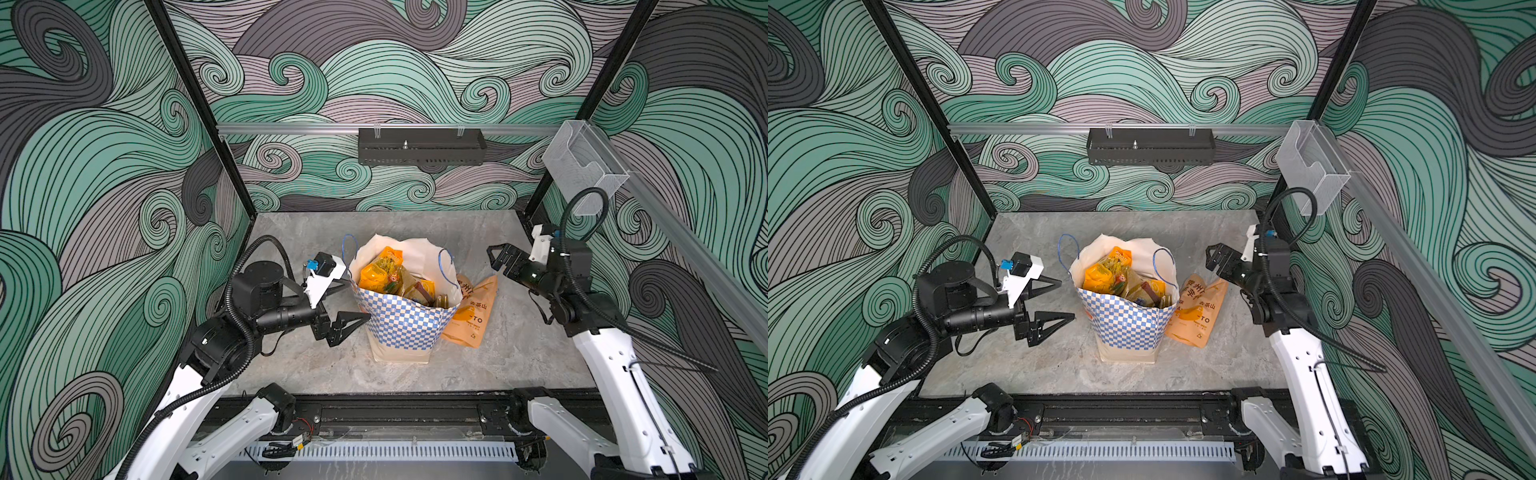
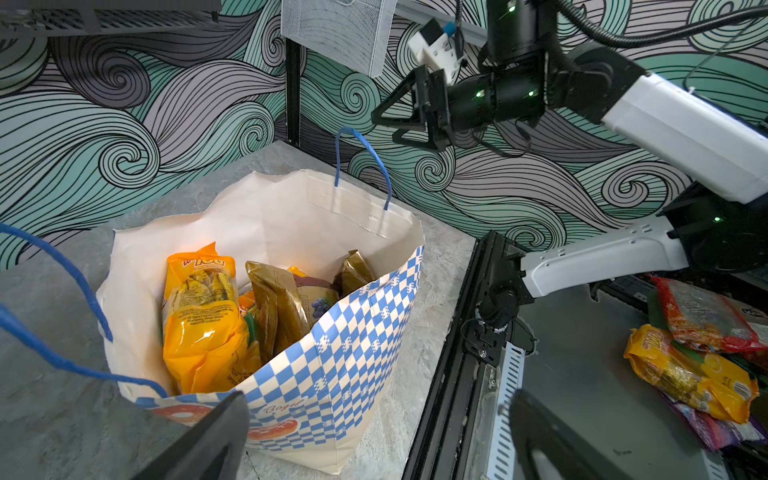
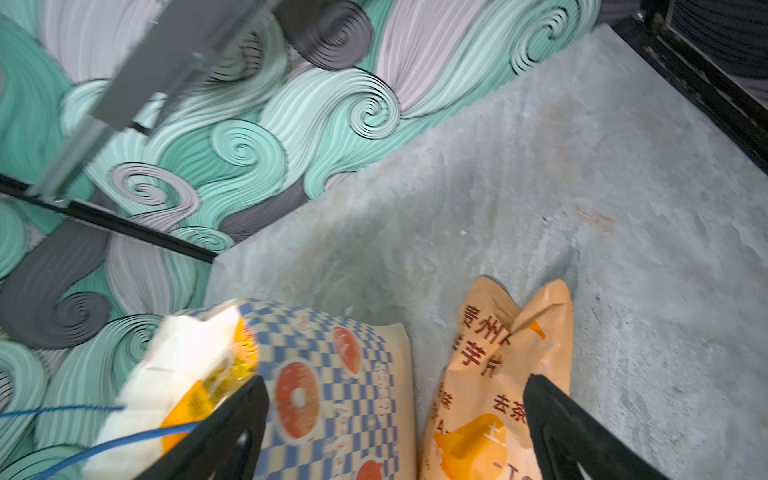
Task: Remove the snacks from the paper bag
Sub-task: 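Move the right gripper back over the paper bag toward the yellow candy bag, then grasp the yellow LOTTE candy bag with the right gripper inside the bag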
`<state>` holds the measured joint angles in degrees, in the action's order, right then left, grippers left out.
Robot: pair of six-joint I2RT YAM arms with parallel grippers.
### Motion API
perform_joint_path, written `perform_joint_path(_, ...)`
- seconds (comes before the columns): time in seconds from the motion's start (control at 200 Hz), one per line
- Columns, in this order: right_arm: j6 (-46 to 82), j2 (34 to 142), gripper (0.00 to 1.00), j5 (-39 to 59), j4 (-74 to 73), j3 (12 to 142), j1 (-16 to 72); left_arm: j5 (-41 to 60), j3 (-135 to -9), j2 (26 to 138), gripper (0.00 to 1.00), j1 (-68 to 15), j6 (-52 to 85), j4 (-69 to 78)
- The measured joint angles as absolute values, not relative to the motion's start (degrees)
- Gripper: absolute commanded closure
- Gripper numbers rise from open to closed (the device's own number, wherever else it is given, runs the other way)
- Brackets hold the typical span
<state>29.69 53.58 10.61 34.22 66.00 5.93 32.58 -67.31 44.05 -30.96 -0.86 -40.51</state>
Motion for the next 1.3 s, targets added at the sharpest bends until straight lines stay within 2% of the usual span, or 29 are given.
perform_joint_path(0.105,29.02,54.43,0.07,12.08,36.01,74.24,10.87,32.27,-66.94,43.94,0.01,-30.96,-0.54,-39.24)
perform_joint_path(0.295,24.73,61.45,0.11,10.83,41.41,91.53,27.49,32.6,-65.08,43.27,0.01,-30.96,-0.36,-36.29)
perform_joint_path(0.455,19.92,71.0,0.12,4.43,47.31,103.98,42.24,32.53,-64.14,42.68,0.01,-30.96,-1.26,-36.45)
perform_joint_path(0.59,17.28,82.81,0.14,-0.69,54.11,115.57,50.15,31.31,-64.14,42.06,0.01,-30.96,-4.12,-38.09)
perform_joint_path(0.715,17.21,93.08,0.14,-4.45,58.52,123.39,51.94,30.02,-64.14,40.86,0.01,-31.29,-7.64,-40.73)
perform_joint_path(0.921,20.16,102.67,0.13,-10.44,61.04,123.07,51.75,28.25,-64.38,40.14,0.01,-32.53,-12.86,-44.58)
perform_joint_path(1.051,23.07,105.93,0.12,-12.16,60.69,119.52,50.59,26.26,-64.38,40.18,0.01,-32.82,-15.38,-46.76)
perform_joint_path(1.296,29.21,105.01,0.1,-12.88,51.29,103.42,45.74,23.49,-64.38,42.68,0.01,-34.28,-20.23,-47.2)
